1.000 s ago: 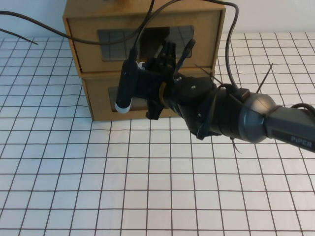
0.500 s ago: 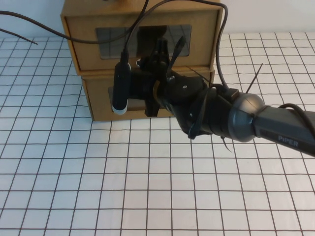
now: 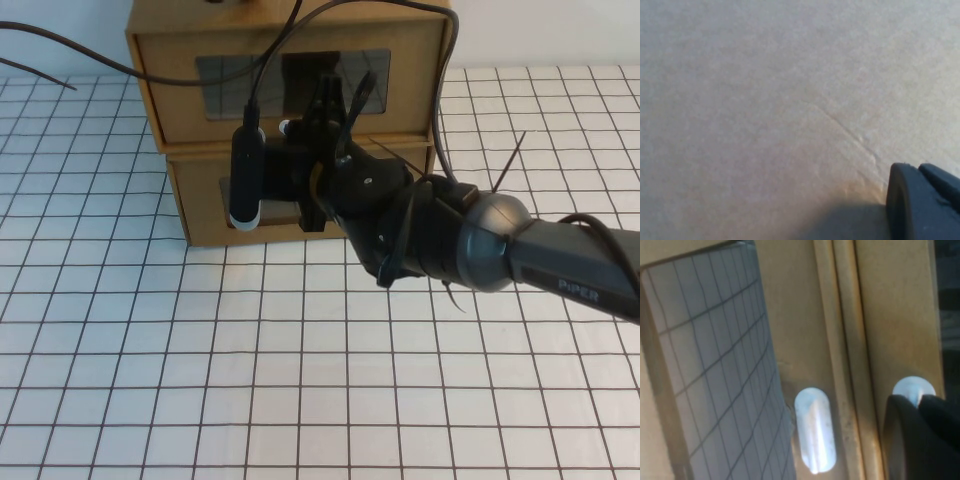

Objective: Open the shoe box
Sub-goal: 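Pull the top drawer of the cardboard box fully open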

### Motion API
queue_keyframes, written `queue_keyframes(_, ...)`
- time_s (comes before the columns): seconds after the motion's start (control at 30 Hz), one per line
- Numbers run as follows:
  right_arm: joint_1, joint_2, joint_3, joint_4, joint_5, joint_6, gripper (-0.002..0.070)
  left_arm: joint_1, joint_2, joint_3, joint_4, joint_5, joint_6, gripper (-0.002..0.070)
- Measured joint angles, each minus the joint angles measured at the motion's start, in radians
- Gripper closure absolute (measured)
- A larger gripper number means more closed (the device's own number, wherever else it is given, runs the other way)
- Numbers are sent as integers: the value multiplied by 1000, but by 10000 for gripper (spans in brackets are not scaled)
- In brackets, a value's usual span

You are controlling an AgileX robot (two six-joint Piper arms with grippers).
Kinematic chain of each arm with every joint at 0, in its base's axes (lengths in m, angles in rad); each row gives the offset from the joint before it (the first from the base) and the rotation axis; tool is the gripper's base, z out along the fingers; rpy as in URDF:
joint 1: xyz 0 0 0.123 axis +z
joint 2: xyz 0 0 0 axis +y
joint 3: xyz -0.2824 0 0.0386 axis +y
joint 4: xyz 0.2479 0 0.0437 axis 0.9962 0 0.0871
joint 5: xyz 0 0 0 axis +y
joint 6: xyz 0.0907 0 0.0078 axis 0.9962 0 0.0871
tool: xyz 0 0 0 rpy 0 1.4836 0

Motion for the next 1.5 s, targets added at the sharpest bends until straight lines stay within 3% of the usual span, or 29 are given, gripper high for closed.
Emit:
queue_keyframes(0.6, 59, -164, 220, 20, 50, 3, 673, -2, 0, -2, -17, 35, -43, 677)
queue_keyframes(1.2, 250, -411, 537, 81, 102, 76, 674, -2, 0, -2, 6, 35, -85, 677)
queue_keyframes(1.5, 289, -443, 570, 161, 121, 83, 675, -2, 0, -4, 8, 35, -91, 677)
